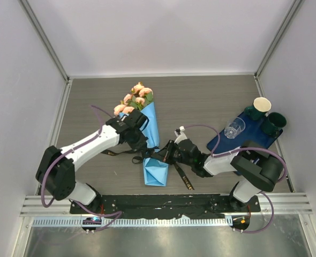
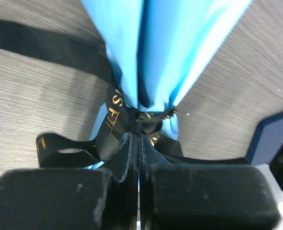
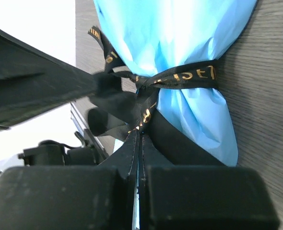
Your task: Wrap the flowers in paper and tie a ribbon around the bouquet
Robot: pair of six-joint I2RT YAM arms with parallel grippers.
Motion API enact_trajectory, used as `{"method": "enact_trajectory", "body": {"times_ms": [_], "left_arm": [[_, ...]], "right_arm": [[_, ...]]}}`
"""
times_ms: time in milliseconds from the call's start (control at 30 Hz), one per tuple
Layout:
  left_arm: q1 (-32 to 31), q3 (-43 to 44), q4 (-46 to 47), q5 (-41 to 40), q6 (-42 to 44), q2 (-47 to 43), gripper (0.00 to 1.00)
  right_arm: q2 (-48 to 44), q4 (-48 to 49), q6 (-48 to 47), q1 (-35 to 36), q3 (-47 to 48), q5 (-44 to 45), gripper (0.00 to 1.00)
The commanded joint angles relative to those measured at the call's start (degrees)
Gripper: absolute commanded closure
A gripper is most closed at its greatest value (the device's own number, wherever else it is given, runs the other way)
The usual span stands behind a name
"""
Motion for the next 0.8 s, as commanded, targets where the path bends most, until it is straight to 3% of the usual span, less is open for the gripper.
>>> {"method": "enact_trajectory", "body": {"times_ms": [0, 100, 267, 433, 567, 767], "left_arm": [[-0.33, -0.23, 4.69, -0.69, 3.91, -5.84, 1.0], [-0.06, -2.87, 10.57, 4.48, 4.88, -6.2, 1.0], [0.11, -2.87, 11.55, 8.02, 7.51, -4.09, 1.0], [0.46, -2.96, 14.01, 9.08, 9.62, -4.35, 1.0], [1.95, -4.01, 16.38, 12.4, 11.82, -5.31, 1.0], [5.47, -8.14, 21.57, 18.21, 13.93, -8.39, 1.0]], "right_arm": [[-3.35, -2.8, -11.36, 0.29, 3.12, -3.83, 0.97], [-4.84, -6.4, -15.41, 0.37, 4.19, -5.33, 0.91], [-10.55, -16.14, -22.52, 0.2, 6.2, -9.54, 0.68], [-16.36, -30.92, -38.77, -0.33, 9.9, -6.82, 0.5], [-13.82, -29.1, -46.35, -1.2, 12.09, -7.09, 0.43], [-8.46, -21.01, -46.88, -5.68, 12.98, -11.13, 0.41]]}}
